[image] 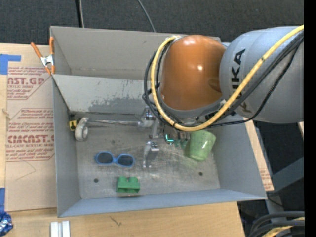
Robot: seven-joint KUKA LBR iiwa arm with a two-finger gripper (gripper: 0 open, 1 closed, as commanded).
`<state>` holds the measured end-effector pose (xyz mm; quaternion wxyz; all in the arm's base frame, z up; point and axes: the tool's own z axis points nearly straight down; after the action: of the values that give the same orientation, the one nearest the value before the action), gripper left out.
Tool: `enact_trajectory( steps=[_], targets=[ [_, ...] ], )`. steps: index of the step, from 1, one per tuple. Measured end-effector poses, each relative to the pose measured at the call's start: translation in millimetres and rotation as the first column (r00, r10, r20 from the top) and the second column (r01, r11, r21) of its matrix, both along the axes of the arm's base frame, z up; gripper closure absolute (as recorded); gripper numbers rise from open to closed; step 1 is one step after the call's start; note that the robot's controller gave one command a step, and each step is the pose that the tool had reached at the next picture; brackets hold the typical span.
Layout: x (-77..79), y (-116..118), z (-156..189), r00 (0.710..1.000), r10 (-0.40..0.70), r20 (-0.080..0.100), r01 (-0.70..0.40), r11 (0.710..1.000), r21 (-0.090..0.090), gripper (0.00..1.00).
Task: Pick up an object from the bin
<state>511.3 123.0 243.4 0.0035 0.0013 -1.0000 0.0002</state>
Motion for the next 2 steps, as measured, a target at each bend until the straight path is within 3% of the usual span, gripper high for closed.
enact_trajectory(
  steps=[1,2],
  targets=[
    [-13.4,-3,-112,0.997,0.081,-0.001,-0.081,0.997,-0.001,0.0],
    [11.9,5,-156,0.999,-0.034,0.019,0.034,0.999,0.003,0.0]
  ],
)
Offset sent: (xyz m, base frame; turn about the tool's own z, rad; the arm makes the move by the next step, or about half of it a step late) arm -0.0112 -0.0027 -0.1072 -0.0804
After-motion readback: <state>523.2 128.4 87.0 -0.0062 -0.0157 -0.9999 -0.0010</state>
